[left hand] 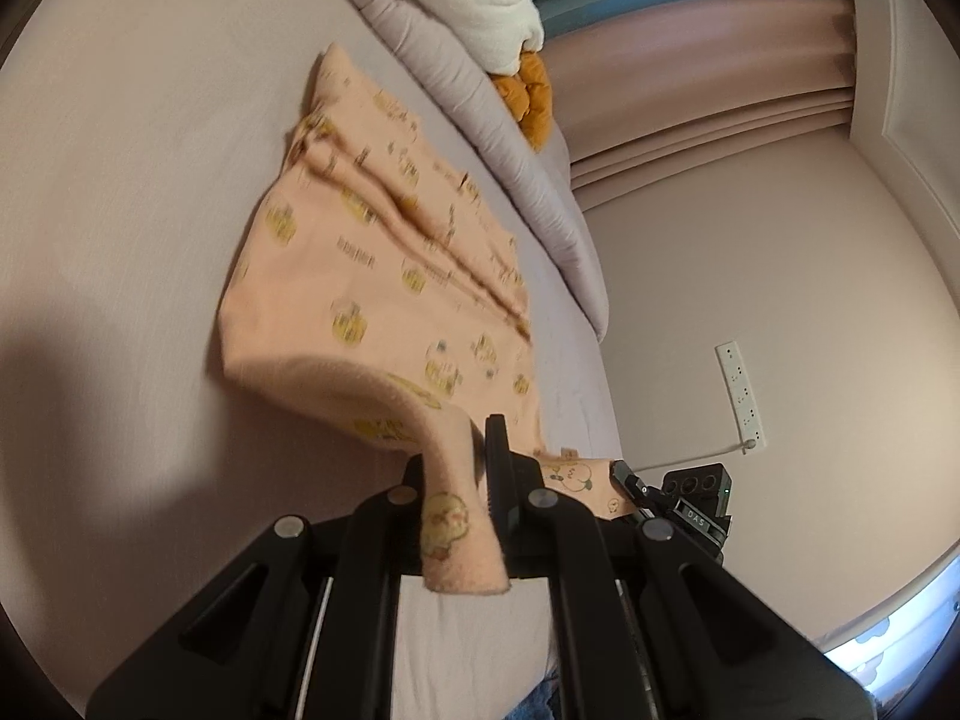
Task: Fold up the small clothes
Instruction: 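Grasp the shirt hem with the left gripper while the right gripper grasps the hem, then lift the hem with both grippers and fold it over toward the collar, releasing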
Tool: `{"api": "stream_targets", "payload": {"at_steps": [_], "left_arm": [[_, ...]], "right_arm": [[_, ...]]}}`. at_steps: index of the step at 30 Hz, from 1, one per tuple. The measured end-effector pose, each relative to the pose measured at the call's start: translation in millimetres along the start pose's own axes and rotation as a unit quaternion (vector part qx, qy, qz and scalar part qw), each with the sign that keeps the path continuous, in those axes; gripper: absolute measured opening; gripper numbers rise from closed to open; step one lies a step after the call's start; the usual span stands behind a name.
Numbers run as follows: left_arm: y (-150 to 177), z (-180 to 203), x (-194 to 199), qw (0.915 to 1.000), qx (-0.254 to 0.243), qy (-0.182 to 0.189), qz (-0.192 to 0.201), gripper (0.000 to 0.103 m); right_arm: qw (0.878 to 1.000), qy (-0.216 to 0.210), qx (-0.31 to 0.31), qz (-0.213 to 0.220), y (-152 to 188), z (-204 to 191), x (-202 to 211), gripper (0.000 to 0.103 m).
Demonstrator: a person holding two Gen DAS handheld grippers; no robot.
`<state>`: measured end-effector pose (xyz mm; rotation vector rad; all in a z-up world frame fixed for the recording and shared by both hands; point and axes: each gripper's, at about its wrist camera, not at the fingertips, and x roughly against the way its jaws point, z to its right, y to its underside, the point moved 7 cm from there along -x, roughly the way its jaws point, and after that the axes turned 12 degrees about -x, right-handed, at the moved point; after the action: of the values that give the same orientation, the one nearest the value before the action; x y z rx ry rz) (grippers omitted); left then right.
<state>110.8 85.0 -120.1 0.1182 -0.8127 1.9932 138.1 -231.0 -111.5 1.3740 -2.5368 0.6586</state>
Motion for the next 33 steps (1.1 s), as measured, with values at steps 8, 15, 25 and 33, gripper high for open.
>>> {"api": "stream_targets", "payload": {"at_steps": [8,15,25,33], "left_arm": [[-67,-10,-17,0.9996,-0.014,-0.011,0.021,0.004],[-130,-41,-42,0.9991,0.001,-0.024,0.033,0.004],[-209,-104,-89,0.9963,0.043,-0.071,0.019,0.004],[-234,-147,-133,0.9894,0.09,-0.111,-0.026,0.005]], "right_arm": [[0.999,-0.001,0.045,0.027,-59,-32,-27,0.008],[0.998,0.009,0.05,0.045,-117,-36,-66,0.008],[0.996,0.075,0.018,0.044,-183,-8,-122,0.008],[0.988,0.148,-0.046,0.014,-204,32,-156,0.008]]}}
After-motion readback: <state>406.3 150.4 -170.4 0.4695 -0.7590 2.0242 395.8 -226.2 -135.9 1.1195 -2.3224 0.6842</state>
